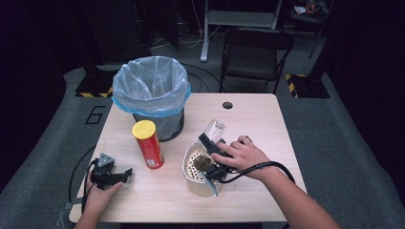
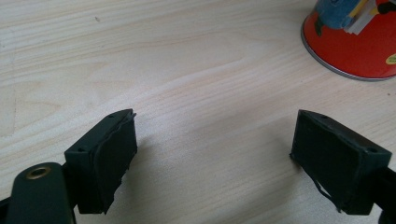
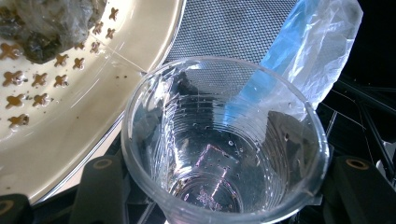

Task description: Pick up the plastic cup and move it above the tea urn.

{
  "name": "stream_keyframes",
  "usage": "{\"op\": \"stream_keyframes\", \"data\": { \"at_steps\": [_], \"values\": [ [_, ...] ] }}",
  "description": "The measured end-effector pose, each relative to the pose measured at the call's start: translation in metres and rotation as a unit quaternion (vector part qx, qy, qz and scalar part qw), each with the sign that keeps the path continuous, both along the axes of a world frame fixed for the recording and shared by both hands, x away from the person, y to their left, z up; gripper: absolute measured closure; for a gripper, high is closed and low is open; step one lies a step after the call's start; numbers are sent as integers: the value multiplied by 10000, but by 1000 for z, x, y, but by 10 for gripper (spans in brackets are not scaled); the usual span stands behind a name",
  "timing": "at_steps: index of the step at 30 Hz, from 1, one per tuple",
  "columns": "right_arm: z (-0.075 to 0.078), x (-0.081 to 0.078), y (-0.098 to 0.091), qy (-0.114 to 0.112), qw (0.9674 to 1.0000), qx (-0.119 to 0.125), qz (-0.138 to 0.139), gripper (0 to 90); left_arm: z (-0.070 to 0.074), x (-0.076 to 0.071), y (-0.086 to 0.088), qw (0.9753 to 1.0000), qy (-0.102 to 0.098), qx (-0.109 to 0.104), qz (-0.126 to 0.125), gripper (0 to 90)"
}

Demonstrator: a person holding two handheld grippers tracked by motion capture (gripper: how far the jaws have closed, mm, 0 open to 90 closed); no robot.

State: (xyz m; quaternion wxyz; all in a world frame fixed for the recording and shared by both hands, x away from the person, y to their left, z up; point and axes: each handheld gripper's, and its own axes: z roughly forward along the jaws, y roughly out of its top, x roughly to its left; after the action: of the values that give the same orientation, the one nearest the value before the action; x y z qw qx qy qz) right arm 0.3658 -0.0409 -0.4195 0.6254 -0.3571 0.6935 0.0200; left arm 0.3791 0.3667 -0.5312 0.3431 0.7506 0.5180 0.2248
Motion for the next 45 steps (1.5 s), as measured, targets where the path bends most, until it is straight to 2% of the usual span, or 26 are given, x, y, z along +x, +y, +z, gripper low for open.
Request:
{"op": "stream_keyframes", "data": {
  "at_steps": [2, 6, 12, 14, 18, 19, 27, 29, 31, 34, 41, 45],
  "values": [
    [2, -1, 0, -19, 10000, -70, 8, 380, 0, 0, 0, 10000, -1, -1, 2, 138],
    [0, -1, 0, 22, 10000, -9, 4, 380, 0, 0, 0, 10000, -2, 0, 1, 138],
    [1, -2, 0, -54, 10000, 33, 11, 380, 0, 0, 0, 10000, -2, -1, 2, 138],
    [2, -2, -1, -31, 10000, -65, 24, 380, 0, 0, 0, 10000, -4, 3, 1, 138],
    [3, -2, -1, -49, 10000, -65, 43, 380, 0, 0, 0, 10000, -2, 1, 1, 137],
    [5, -1, 0, -65, 9997, -201, 117, 380, 0, 0, 0, 10000, -2, 1, 1, 137],
    [5, -2, 0, -135, 9997, -157, 162, 380, 0, 0, 0, 10000, -2, 0, 2, 138],
    [6, -2, 1, -96, 9995, -246, 162, 379, 0, 0, 0, 10000, -2, -2, 3, 138],
    [5, -2, 1, -98, 9997, -171, 135, 379, 0, 0, 0, 10000, -1, 0, 1, 138],
    [6, -2, 2, -131, 9994, -257, 193, 379, 0, 0, 0, 10000, -1, 0, 2, 138],
    [4, -3, 2, -106, 9996, -193, 156, 378, 0, 0, 0, 10000, -3, 7, -4, 138],
    [6, -3, 2, -170, 9996, -132, 199, 377, 0, 0, 0, 10000, 0, 0, 1, 138]
  ]
}}
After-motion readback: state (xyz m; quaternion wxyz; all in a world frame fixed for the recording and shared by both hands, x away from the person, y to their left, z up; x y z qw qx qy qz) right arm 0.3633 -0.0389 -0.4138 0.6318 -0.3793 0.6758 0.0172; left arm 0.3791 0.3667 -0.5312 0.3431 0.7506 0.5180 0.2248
